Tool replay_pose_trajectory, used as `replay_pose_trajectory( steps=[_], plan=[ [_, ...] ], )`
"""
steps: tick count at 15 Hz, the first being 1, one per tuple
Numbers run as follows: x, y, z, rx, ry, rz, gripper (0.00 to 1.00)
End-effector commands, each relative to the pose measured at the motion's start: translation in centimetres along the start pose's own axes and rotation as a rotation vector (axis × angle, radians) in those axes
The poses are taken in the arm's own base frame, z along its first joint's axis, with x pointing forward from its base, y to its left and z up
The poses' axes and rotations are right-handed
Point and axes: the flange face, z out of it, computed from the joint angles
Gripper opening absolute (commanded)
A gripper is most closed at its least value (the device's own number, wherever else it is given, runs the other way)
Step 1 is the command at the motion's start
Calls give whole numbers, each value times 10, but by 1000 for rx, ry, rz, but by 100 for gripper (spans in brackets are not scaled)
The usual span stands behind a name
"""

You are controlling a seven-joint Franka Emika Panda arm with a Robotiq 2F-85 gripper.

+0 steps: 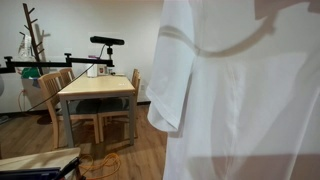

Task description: Pick the white shirt on the hang and move it to the right

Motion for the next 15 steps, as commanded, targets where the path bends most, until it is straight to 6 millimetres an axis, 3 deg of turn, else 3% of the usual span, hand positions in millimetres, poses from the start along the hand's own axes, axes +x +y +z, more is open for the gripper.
replay_pose_trajectory(
  steps=[1,9,15],
  plan=[
    [1,-10,19,97,6,-40,9],
    [32,1,65,139,137,-97,9],
    [46,-45,95,262,185,-134,8]
  ],
)
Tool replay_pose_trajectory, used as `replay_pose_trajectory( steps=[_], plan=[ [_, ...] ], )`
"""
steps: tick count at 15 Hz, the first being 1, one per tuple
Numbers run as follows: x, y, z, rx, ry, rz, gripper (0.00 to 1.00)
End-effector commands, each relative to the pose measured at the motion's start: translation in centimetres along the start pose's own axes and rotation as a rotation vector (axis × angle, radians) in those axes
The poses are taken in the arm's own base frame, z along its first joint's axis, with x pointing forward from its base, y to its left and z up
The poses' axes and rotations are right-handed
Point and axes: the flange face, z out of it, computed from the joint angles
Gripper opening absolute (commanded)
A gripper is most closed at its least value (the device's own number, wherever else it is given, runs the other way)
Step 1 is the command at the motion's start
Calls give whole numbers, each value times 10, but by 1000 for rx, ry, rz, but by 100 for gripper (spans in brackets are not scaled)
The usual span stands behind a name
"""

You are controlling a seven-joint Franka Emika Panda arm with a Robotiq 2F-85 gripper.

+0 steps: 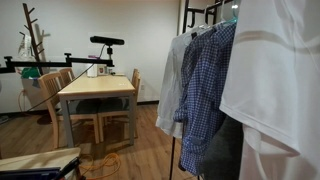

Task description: Pick the white shirt on the hang and move it to the right

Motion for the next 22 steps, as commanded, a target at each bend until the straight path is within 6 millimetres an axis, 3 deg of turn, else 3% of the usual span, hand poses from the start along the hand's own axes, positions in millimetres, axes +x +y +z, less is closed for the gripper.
replay_pose_trajectory(
  steps=[1,5,9,18,22],
  plan=[
    [10,-26,27,75,41,-20,9],
    [2,-41,48,116,30,-7,8],
    [5,-33,60,119,55,7,8],
    [48,-25,97,114,30,-78,8],
    [52,-20,123,116,-46,-107,9]
  ],
)
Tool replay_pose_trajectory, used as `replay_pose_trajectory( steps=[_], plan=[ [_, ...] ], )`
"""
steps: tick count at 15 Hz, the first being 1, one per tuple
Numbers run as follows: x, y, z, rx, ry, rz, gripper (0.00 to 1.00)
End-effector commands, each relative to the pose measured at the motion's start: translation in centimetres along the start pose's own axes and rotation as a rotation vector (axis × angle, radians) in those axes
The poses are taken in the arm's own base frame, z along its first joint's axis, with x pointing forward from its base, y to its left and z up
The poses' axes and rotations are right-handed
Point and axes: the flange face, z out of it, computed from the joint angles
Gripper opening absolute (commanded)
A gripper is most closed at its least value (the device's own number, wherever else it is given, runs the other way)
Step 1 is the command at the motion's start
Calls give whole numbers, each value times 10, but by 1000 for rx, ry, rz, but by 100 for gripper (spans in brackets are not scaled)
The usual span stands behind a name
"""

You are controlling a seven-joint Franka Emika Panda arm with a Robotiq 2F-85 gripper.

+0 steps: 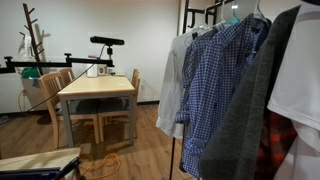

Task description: Pick the white shirt on the hang and move it to the right

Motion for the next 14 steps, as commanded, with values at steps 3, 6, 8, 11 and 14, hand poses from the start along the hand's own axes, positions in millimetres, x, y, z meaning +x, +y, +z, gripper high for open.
replay_pose_trajectory(
  steps=[3,6,8,11,14],
  plan=[
    [2,14,40,2,-69,-38,9],
    [-6,22,54,-11,-93,-27,9],
    [-6,26,55,-15,-91,-23,8],
    [-2,34,51,-21,-63,-13,9],
    [5,39,43,-35,-42,-17,16]
  ],
)
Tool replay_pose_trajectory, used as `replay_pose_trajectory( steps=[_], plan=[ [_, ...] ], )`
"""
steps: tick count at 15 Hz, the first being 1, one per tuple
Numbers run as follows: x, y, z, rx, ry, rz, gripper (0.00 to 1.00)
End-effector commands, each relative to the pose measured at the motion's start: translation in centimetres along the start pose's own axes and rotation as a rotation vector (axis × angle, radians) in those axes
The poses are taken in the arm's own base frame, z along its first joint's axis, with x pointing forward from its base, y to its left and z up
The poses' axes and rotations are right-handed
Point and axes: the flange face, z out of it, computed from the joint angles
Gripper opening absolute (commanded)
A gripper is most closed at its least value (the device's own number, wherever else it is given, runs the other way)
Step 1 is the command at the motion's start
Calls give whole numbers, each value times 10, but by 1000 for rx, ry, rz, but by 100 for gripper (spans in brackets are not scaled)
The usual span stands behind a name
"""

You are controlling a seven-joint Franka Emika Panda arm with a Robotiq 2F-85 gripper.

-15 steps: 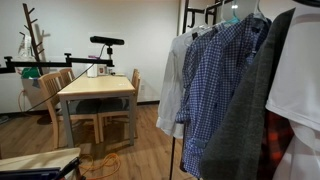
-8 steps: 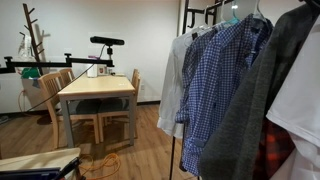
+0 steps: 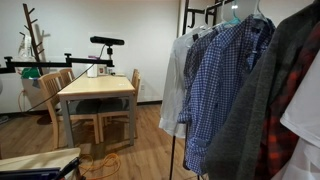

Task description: Pick the white shirt on the hang and move it to the right

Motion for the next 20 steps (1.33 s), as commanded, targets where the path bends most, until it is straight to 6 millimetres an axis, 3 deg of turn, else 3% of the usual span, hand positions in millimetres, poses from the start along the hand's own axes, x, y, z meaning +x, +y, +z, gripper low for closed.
replay_pose_trajectory(
  steps=[1,3,7,12,16,20],
  plan=[
    [15,8,-11,-2,40,-8,40],
    [24,9,-24,-4,77,-1,43],
    [33,14,-49,-31,98,3,67],
    [11,42,-72,-138,18,-4,98],
    [-14,49,-102,-186,-25,-23,100],
    [-28,35,-147,-181,-52,-67,100]
  ],
)
